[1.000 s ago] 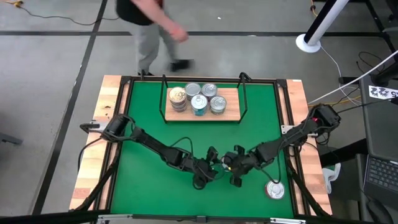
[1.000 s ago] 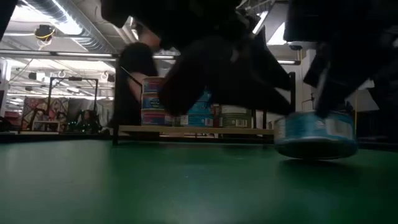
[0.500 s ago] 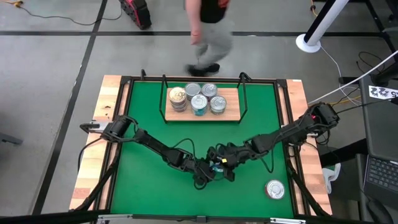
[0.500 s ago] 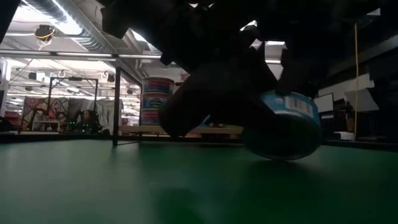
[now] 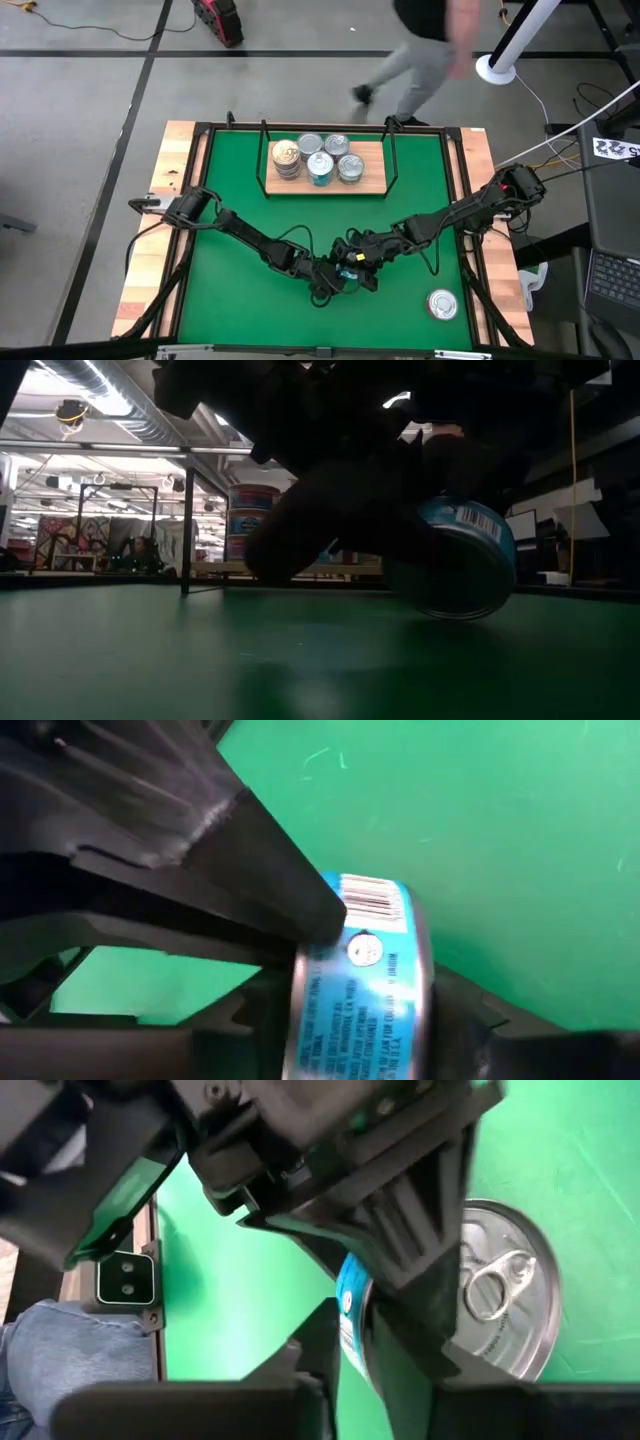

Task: Stack canned seafood by type on shelf
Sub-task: Stack the yellow blue tuna can on top of the other yellow blue tuna cans on the shelf

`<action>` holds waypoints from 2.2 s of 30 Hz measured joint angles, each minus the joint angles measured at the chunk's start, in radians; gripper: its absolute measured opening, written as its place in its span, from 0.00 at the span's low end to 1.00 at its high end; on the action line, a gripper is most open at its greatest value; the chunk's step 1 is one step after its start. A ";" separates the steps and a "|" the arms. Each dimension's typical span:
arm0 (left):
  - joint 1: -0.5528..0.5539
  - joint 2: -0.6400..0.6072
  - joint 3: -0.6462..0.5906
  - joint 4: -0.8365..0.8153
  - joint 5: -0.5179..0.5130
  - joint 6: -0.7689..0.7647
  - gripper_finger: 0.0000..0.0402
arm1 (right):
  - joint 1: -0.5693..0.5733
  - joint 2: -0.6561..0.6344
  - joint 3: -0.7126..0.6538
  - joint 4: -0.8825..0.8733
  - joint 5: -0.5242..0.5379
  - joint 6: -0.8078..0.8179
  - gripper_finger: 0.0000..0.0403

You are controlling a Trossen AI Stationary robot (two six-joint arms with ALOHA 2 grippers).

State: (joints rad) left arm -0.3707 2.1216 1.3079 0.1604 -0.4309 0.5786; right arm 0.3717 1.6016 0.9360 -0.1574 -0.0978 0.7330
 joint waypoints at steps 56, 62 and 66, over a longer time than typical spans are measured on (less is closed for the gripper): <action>0.345 -0.288 0.001 -0.388 -0.598 0.243 0.37 | 0.029 -0.472 -0.002 -0.535 0.260 -0.035 0.24; 0.372 -0.287 0.001 -0.431 -0.594 0.243 0.35 | 0.029 -0.472 -0.002 -0.534 0.261 -0.035 0.24; 0.381 -0.287 0.001 -0.486 -0.599 0.243 0.36 | 0.028 -0.472 -0.002 -0.534 0.261 -0.035 0.24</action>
State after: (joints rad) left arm 0.0108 1.8343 1.3087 -0.3252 -1.0303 0.8213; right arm 0.4002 1.1301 0.9344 -0.6914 0.1635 0.6975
